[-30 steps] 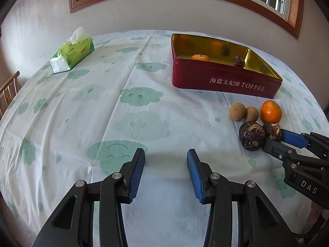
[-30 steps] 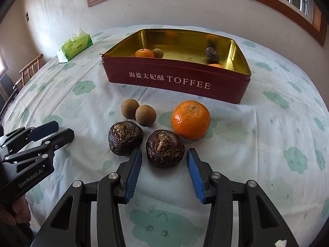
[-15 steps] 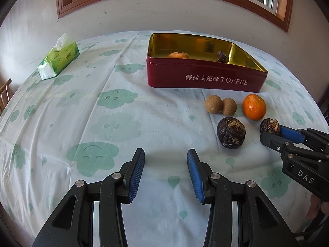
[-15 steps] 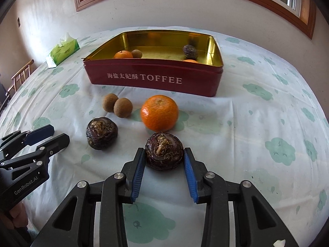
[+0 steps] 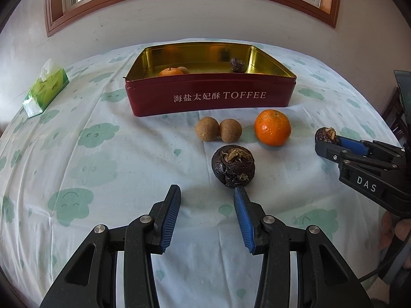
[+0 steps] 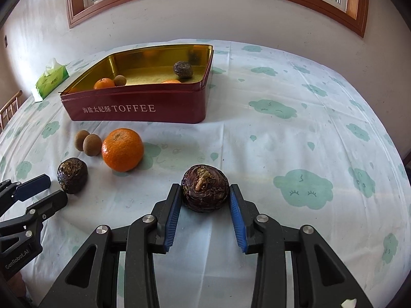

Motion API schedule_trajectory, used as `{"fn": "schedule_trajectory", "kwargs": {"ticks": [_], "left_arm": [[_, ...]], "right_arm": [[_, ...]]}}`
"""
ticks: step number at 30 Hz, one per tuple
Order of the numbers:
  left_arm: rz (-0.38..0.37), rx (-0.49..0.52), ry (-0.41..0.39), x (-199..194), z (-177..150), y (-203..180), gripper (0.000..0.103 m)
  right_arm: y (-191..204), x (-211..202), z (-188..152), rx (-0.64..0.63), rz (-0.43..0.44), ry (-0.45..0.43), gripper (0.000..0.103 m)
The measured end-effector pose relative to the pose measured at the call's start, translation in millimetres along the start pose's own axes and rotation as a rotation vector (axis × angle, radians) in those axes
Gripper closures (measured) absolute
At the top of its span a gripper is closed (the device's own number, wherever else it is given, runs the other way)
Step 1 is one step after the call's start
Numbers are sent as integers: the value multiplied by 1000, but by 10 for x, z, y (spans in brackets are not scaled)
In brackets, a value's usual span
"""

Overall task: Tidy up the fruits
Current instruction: 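Close the left tool on the other dark brown fruit while the right tool holds its fruit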

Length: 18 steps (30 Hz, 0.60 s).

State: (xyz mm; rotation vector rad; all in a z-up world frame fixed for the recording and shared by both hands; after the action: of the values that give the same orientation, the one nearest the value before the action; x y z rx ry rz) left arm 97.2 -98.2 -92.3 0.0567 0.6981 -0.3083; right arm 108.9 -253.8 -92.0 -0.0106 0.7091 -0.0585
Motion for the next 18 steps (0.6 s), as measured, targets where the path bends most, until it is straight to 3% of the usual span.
{"fn": "schedule_trajectory", "kwargs": {"ticks": [5, 9, 18], "left_arm": [[-9, -18, -3, -3, 0, -11, 58], [-27, -20, 2, -23, -22, -60, 48], [1, 25, -1, 109, 55, -177, 47]], "right_arm": [[-40, 19, 18, 15, 1, 0, 68], [-37, 19, 21, 18, 4, 0, 68], [-48, 24, 23, 29, 12, -2, 68]]}}
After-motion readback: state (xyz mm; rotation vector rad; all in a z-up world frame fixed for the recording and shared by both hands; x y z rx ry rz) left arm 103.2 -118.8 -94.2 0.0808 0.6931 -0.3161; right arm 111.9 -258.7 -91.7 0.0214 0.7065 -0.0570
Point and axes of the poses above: each gripper's, at about its wrist camera, not at the fingertips, and x roughly the way its jaws point, y to its left, z to its top, the point moved 8 cm from there along x, roughly the way its jaws point, and after that the axes turned 11 degrees about -y, right-handed, at the moved point
